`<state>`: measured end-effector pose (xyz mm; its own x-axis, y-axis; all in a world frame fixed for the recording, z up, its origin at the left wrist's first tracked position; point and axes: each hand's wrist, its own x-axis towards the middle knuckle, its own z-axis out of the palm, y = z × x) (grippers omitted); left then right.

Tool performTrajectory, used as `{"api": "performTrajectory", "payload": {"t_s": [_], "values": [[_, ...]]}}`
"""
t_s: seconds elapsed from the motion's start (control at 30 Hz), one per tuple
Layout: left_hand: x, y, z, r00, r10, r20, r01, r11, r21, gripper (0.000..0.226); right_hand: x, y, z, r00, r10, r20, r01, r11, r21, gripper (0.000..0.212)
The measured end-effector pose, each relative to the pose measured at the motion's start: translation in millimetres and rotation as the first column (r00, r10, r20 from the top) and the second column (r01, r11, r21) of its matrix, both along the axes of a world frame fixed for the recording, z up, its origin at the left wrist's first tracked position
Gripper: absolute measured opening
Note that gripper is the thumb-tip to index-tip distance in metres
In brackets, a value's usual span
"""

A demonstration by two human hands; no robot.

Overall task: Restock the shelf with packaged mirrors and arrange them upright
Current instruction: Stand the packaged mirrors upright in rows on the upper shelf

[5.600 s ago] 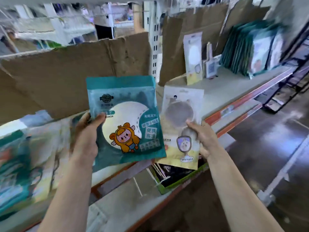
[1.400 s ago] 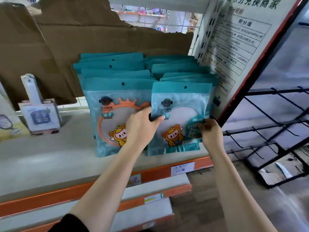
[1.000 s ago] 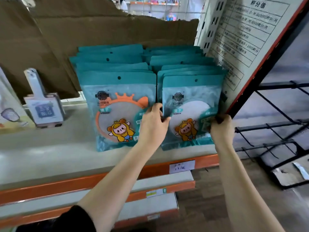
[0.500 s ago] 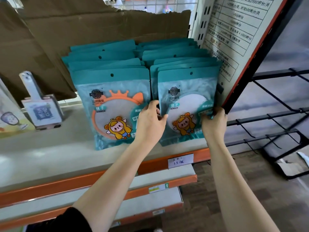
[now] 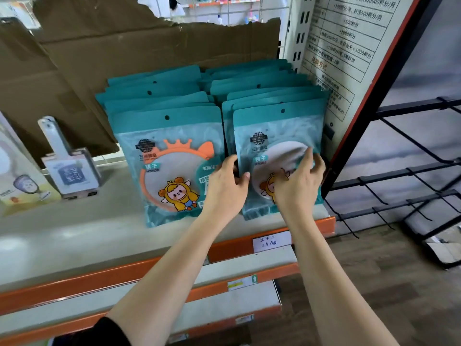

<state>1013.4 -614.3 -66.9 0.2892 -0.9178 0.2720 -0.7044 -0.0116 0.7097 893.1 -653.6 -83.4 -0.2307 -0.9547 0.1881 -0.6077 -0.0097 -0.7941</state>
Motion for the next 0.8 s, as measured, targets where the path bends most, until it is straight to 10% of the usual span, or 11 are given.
{"api": "performTrajectory", "payload": {"t_s": [0.4, 0.8], "values": [[73, 56, 3, 1.0, 0.012, 0.012, -0.009, 0.984, -0.178, 0.042, 79, 59, 31, 0.891, 0.414, -0.186, -0.447, 0.871, -0.205, 0.061], [265, 227, -7, 0.888, 0.422, 0.181, -0.448, 0.884, 0.137, 0.069, 263, 158, 34, 0.572, 0.752, -0.328, -0.757, 0.638, 0.143, 0.071]]}}
